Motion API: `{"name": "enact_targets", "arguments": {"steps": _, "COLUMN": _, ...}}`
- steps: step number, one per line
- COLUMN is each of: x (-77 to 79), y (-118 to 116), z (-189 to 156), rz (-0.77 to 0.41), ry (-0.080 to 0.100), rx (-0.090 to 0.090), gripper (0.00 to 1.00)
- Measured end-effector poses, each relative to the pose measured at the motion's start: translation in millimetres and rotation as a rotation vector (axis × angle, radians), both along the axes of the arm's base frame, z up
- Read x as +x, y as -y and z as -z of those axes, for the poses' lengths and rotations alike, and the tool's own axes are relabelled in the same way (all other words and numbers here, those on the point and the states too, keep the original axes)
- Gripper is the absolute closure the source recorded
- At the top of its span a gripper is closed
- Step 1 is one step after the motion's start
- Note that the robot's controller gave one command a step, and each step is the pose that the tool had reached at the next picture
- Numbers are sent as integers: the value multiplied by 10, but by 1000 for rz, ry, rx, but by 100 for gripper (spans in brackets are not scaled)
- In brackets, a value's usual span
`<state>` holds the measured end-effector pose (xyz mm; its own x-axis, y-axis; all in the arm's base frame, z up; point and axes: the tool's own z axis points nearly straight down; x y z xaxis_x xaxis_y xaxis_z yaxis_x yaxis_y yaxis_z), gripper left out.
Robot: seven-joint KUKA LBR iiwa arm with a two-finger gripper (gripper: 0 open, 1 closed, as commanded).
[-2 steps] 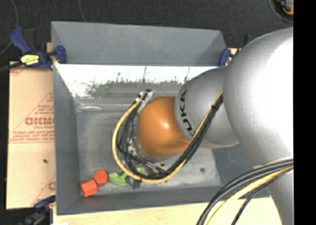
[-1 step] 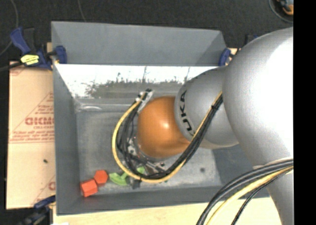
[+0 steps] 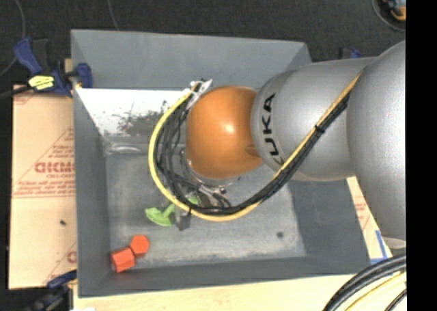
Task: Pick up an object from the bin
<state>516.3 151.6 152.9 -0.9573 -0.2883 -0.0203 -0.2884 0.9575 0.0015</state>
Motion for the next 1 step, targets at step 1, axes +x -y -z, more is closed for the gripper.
{"name": "enact_targets", "arguments": {"steps": 1, "x": -448, "y": 56, "z": -353, "rz": 13, "ry": -13, "rx": -3, "gripper": 100}}
